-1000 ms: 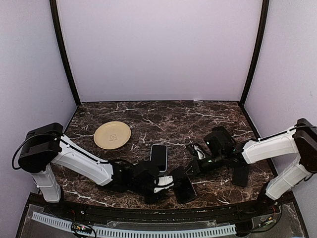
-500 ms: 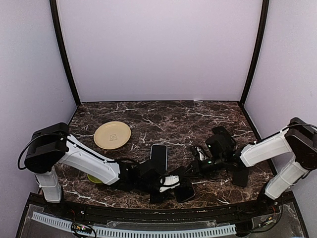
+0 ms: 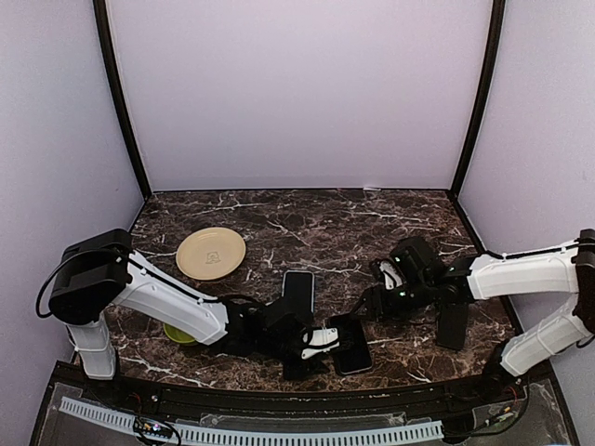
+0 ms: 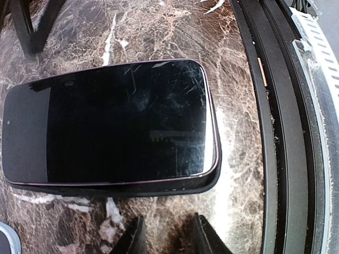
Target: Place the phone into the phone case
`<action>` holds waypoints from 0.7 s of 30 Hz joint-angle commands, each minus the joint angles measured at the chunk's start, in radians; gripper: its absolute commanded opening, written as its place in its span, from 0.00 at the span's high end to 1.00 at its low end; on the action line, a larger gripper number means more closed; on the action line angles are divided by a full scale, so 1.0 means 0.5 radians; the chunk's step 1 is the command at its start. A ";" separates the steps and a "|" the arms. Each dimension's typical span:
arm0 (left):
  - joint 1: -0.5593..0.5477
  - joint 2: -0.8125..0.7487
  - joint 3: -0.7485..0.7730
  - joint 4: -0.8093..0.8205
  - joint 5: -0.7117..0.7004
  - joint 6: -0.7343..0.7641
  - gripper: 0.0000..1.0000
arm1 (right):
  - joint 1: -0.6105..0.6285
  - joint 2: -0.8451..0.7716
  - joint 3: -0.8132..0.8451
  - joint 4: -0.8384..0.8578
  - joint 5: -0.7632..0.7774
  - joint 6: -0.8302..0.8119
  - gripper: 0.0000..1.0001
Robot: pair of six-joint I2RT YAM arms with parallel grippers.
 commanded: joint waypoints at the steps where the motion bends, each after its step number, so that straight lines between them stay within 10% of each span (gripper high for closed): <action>1: 0.015 0.029 0.038 -0.068 0.033 0.030 0.68 | 0.011 -0.114 0.044 -0.489 0.244 -0.164 0.39; 21: 0.019 0.169 0.197 -0.184 0.061 0.107 0.70 | 0.437 0.187 -0.081 -0.162 0.156 0.133 0.97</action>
